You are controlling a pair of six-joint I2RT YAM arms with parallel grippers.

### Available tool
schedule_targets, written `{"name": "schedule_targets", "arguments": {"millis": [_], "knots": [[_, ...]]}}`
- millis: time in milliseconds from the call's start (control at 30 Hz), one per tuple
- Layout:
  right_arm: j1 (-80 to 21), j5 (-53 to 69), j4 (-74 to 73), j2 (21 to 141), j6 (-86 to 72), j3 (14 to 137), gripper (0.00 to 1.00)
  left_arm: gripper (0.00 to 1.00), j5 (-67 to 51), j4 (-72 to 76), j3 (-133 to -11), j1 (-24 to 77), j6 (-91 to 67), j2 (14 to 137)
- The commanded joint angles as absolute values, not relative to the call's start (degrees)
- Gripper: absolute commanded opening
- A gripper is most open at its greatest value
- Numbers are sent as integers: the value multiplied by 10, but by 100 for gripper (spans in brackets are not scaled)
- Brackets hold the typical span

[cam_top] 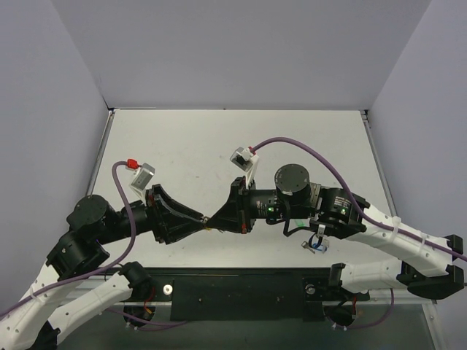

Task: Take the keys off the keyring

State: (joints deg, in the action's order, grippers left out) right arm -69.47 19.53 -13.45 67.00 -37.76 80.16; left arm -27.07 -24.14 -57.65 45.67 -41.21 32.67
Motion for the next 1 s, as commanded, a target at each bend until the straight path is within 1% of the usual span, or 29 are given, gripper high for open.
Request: {"name": "schedule_targets", "arguments": {"millis": [0, 33, 67, 100, 233, 333, 567, 767, 967], "knots": [[-700, 179, -91, 652, -370, 818, 0, 60, -247, -172, -555, 458, -470, 305], [-700, 179, -91, 650, -371, 818, 0, 62, -237, -160, -551, 457, -476, 302], [-700, 178, -90, 651, -372, 817, 0, 68, -230, -155, -550, 457, -482, 297], [-700, 177, -88, 650, -371, 813, 0, 78, -219, -149, -552, 457, -486, 294], [-700, 174, -79, 642, -375, 804, 0, 79, -181, -124, -546, 457, -501, 266], [-700, 171, -61, 637, -381, 795, 0, 77, -149, -99, -528, 457, -504, 240], [-700, 169, -8, 623, -406, 768, 0, 68, -136, -36, -474, 457, -520, 199], [-700, 185, 65, 617, -428, 747, 0, 66, -142, 56, -429, 458, -551, 188], [-700, 192, 73, 619, -432, 749, 0, 63, -149, 98, -409, 458, -568, 192]]}}
